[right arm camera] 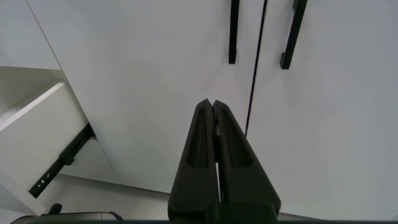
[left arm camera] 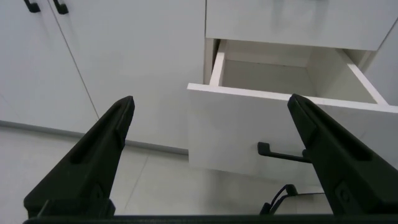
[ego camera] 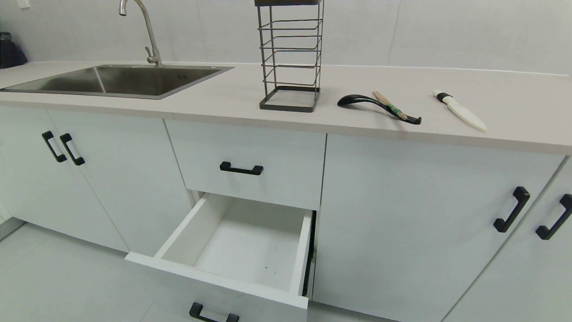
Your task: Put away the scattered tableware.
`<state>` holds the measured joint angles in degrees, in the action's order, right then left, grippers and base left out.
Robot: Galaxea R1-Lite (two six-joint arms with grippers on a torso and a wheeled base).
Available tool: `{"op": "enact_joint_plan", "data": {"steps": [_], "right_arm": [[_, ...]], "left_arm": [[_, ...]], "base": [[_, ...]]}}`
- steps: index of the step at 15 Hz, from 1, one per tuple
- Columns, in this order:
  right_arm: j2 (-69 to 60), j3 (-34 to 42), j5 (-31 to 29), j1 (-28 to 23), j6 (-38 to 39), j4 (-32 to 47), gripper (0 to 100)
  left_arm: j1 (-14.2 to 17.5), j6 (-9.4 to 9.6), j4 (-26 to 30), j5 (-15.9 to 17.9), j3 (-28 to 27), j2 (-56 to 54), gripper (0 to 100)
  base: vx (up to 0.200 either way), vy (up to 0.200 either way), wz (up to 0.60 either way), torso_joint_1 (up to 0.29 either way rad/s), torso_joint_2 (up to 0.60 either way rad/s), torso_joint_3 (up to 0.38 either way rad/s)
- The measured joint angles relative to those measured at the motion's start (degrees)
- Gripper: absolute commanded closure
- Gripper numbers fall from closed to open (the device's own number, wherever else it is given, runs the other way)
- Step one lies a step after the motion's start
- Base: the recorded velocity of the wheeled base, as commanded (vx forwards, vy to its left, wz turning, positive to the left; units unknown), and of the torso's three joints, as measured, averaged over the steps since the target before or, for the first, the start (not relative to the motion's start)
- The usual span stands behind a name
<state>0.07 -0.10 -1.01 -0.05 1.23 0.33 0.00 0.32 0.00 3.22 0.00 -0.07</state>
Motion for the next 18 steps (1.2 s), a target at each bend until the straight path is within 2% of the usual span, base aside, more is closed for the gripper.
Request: {"op": "enact_joint_plan", "data": {"steps": [3, 10, 15, 18], "right_arm": [[0.02, 0.0, 0.01, -0.05, -0.01, -0.04, 100], [0.02, 0.0, 0.01, -0.05, 0.0, -0.06, 100], [0.02, 0.02, 0.0, -0.05, 0.0, 0.02, 100], [0.02, 0.02, 0.01, -0.05, -0.01, -0.06, 100]], "left_arm": [[0.0, -0.02, -0.07, -0.21, 0.0, 0.0, 0], [0.0, 0.01, 0.0, -0.21, 0.0, 0.0, 0], [0.0, 0.01, 0.07, -0.16, 0.0, 0.0, 0], [0.0, 0.04, 0.0, -0.16, 0.0, 0.0, 0]], "base": [[0.2, 0.0, 0.0, 0.001, 0.01, 0.007], [0.0, 0.0, 0.0, 0.0, 0.0, 0.0], [0.0, 0.0, 0.0, 0.206, -0.11, -0.09], [0.0, 0.0, 0.0, 0.229, -0.57, -0.235]]}}
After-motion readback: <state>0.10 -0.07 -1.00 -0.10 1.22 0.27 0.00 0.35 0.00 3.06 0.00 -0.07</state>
